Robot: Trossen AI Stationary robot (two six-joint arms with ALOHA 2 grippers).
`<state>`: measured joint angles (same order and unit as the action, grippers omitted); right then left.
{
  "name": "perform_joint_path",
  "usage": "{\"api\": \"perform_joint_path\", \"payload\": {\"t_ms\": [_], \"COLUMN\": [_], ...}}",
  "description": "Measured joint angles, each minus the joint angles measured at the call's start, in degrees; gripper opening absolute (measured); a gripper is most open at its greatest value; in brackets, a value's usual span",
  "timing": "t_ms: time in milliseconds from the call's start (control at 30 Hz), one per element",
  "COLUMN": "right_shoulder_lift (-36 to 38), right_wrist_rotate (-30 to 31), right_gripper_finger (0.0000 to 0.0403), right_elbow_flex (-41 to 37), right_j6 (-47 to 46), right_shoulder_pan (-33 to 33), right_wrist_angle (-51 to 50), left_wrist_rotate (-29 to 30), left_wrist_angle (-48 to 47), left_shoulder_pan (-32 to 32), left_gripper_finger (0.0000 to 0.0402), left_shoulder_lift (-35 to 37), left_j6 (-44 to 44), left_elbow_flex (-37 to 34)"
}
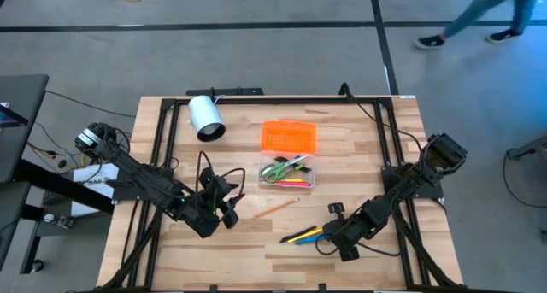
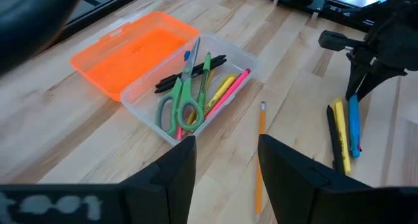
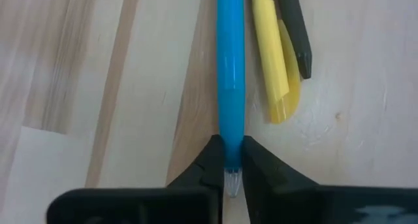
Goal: Pick & place school supplies into a supply box
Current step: Put the blue pen into the orange supply box
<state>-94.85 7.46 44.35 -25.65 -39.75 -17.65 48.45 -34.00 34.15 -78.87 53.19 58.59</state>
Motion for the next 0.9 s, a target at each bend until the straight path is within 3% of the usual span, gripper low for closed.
{"api": "perform_joint_path", "payload": {"t_ms": [500,700,900], "right_shoulder_lift": [0.3,4.2,9.8], "right_wrist_rotate": [0.0,0.7,5.6], "right_gripper_finger": [0.0018,0.0018,0.0017], "right_elbow_flex": [2.2,2.3,2.4], "right_j6": [0.5,0.6,0.6], "right_shoulder_pan": [0.0,0.1,2.3], "right_wrist_angle": [-0.1,-0.3,-3.1], "left_wrist_rotate": [0.3,0.5,1.9], "left_wrist_angle": [-1.2,-1.6,-2.6], "left_shoulder_pan": [0.0,0.0,-0.1], "left_gripper_finger": [0.0153,0.0153,0.0153], "left_shoulder_lift": [0.0,0.0,0.0], "left_j6": [0.0,0.0,0.0], "left_elbow_flex": [0.0,0.0,0.0]}}
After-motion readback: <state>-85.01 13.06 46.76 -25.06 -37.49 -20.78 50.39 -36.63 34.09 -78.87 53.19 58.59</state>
